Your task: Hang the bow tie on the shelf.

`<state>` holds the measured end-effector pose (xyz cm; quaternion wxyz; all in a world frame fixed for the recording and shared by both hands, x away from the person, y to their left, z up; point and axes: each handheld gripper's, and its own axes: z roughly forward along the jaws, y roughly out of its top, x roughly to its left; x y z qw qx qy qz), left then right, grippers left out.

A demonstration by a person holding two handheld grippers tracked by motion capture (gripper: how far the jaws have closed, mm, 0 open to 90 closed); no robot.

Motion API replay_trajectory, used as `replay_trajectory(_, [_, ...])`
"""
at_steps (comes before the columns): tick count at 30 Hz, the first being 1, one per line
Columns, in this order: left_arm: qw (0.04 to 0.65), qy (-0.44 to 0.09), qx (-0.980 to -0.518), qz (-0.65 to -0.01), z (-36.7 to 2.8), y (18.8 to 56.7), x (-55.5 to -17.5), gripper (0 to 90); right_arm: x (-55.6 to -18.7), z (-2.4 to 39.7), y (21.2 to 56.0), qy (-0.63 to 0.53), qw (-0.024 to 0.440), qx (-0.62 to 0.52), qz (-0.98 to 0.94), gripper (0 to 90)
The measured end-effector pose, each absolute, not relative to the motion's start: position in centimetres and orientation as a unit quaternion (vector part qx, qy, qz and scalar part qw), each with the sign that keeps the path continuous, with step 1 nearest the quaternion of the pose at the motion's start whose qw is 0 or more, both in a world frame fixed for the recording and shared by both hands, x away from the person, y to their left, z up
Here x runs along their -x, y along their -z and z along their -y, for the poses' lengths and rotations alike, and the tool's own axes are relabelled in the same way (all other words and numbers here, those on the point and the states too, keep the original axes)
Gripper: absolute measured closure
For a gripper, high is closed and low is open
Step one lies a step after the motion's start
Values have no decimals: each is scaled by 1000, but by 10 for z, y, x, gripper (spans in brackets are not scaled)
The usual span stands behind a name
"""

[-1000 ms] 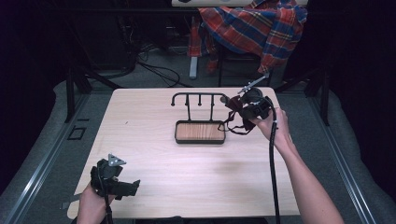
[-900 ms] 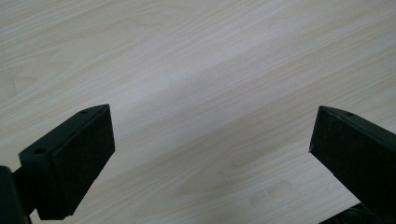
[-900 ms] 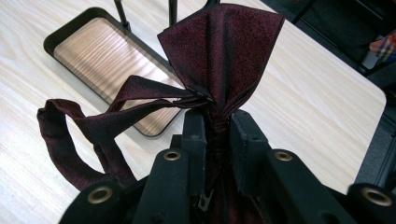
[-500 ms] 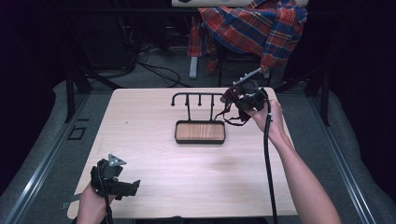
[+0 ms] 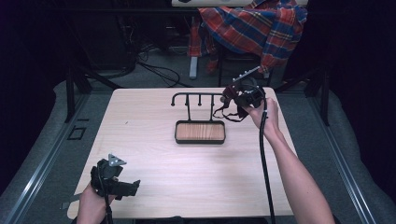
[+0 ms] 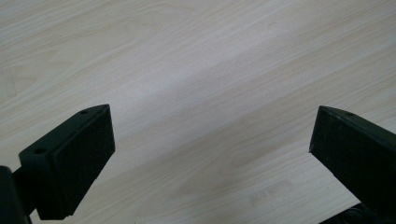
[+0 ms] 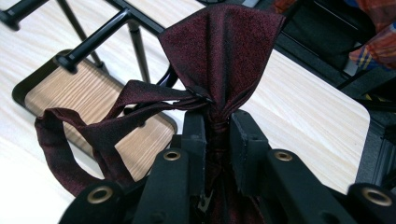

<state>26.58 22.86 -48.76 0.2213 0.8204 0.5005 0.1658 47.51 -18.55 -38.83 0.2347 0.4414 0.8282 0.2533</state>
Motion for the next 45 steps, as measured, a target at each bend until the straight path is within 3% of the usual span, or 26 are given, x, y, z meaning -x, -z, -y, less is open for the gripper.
replay_trajectory(20, [220,-166,-821,-500,-228,488,-266,1,-491,189,390,-254,242,-475,-807,772])
replay_trajectory(45, [220,-167,-821,-499,-228,488,-266,1,-505,206,410,-265,214,-525,-780,763])
